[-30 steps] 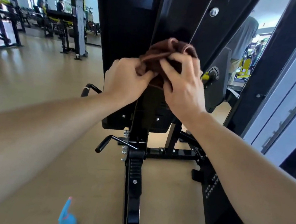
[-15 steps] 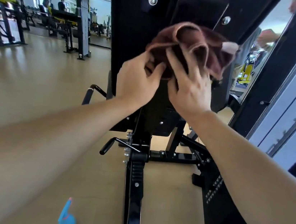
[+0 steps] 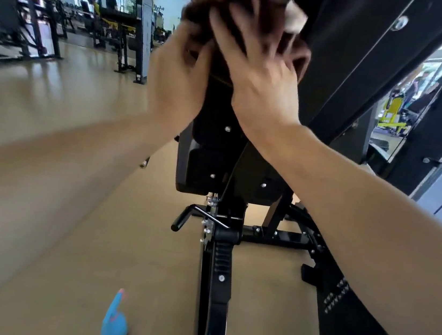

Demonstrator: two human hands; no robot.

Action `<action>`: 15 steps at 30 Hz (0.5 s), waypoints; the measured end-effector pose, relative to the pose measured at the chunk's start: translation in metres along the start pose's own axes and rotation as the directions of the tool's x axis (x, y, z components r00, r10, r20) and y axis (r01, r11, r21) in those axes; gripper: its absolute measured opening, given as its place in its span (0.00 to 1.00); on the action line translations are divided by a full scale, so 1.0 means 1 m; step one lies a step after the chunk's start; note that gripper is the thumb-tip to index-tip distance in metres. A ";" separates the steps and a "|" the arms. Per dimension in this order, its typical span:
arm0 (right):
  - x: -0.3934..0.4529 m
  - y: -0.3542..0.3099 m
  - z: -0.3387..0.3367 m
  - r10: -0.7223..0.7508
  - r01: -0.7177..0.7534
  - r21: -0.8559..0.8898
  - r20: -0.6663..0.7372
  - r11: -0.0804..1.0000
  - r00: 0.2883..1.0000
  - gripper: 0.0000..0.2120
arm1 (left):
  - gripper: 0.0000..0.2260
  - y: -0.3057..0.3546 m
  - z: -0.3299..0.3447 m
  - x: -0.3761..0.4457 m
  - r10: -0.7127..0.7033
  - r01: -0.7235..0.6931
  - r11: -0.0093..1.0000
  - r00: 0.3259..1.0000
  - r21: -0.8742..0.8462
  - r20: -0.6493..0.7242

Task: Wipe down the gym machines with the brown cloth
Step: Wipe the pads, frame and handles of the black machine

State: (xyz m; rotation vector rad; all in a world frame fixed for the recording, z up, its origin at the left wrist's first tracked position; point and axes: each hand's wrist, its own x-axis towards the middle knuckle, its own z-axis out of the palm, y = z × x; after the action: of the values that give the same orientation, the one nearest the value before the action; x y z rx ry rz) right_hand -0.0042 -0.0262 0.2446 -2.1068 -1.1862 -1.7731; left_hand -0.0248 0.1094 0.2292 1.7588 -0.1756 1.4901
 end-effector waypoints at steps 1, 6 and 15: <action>0.009 -0.007 0.009 0.084 -0.084 -0.014 0.001 0.996 0.996 0.31 | 0.10 0.003 -0.001 0.009 0.013 -0.012 1.000 1.000 0.020 -0.009; -0.018 -0.025 0.051 0.289 -0.289 0.010 0.006 0.957 0.957 0.32 | 0.10 -0.012 -0.007 0.010 0.037 -0.062 0.977 0.992 0.206 0.120; -0.053 -0.050 0.053 0.443 -0.446 0.168 0.053 0.879 0.895 0.39 | 0.10 -0.018 -0.015 -0.013 -0.029 -0.067 0.930 0.966 0.360 0.255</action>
State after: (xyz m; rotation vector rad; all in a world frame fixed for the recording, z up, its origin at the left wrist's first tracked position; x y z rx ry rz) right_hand 0.0050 0.0131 0.1642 -2.0741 -0.7417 -1.3950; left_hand -0.0295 0.1259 0.2085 2.2583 -0.0454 1.3667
